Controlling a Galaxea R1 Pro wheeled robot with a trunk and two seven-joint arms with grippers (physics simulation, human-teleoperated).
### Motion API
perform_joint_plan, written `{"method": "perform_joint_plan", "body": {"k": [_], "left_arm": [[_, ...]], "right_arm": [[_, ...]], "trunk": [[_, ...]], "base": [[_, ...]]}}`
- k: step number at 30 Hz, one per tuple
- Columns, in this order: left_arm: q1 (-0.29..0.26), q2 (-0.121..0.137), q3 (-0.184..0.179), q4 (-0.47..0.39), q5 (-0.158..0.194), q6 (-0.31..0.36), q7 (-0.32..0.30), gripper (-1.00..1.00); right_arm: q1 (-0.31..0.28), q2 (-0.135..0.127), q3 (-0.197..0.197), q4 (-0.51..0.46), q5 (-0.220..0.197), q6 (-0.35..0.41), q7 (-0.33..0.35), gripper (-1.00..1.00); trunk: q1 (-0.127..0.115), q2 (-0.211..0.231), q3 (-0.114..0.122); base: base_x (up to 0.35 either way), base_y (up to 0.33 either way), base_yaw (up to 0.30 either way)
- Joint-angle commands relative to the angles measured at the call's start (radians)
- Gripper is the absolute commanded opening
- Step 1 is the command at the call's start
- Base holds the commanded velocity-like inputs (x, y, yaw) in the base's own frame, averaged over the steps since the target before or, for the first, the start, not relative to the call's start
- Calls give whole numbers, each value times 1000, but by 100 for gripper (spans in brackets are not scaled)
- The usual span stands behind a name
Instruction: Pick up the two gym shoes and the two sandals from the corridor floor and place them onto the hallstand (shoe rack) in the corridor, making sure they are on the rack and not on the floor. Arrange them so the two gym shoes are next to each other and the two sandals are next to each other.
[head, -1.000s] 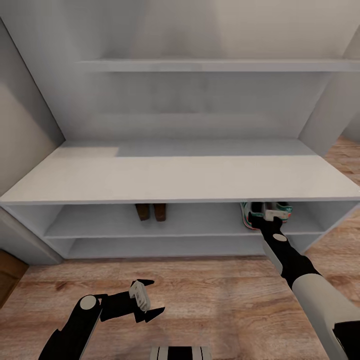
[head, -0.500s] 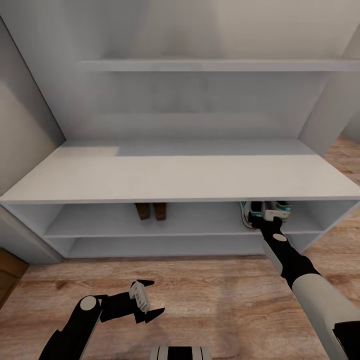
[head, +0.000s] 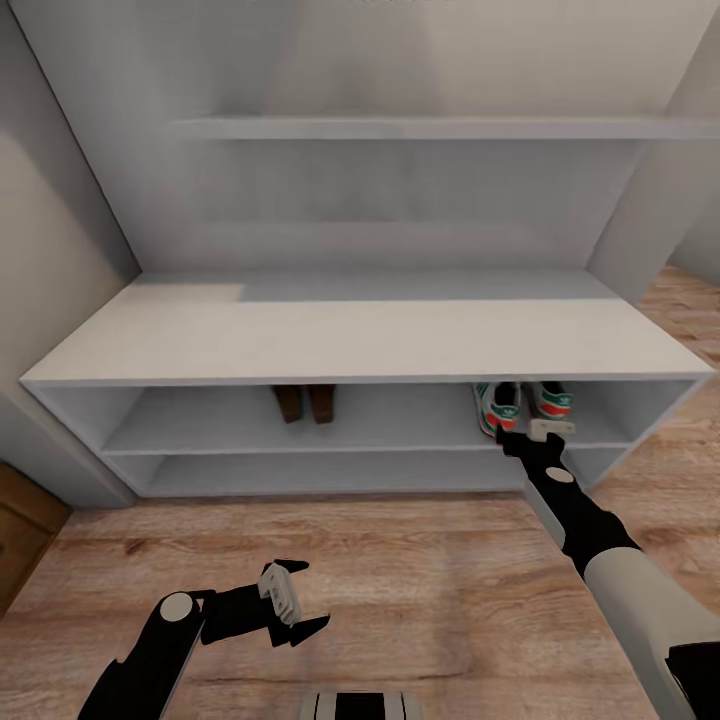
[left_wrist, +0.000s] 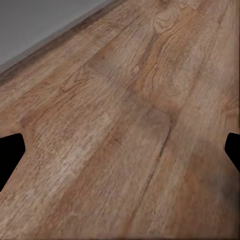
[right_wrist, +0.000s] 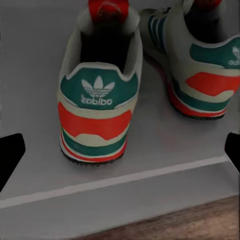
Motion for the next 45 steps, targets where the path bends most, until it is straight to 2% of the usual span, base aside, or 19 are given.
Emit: {"method": "perform_joint_plan", "body": {"k": [1,34,45], "left_arm": [[0,0,0,0,0,0,0,100],[0,-1,-1,0,1,-6,-1,100],[0,-2,-1,-1,3,-9,0,100]], "right_arm": [[0,0,0,0,0,0,0,100],[2,0,1,-8,0,0,0,100],[11,-1,5,-57,0,2,10,100]], "trunk": [[0,0,0],[0,0,0],[0,0,0]], "base": [[-137,0,0],[-30,0,0],[-9,0,0]]}}
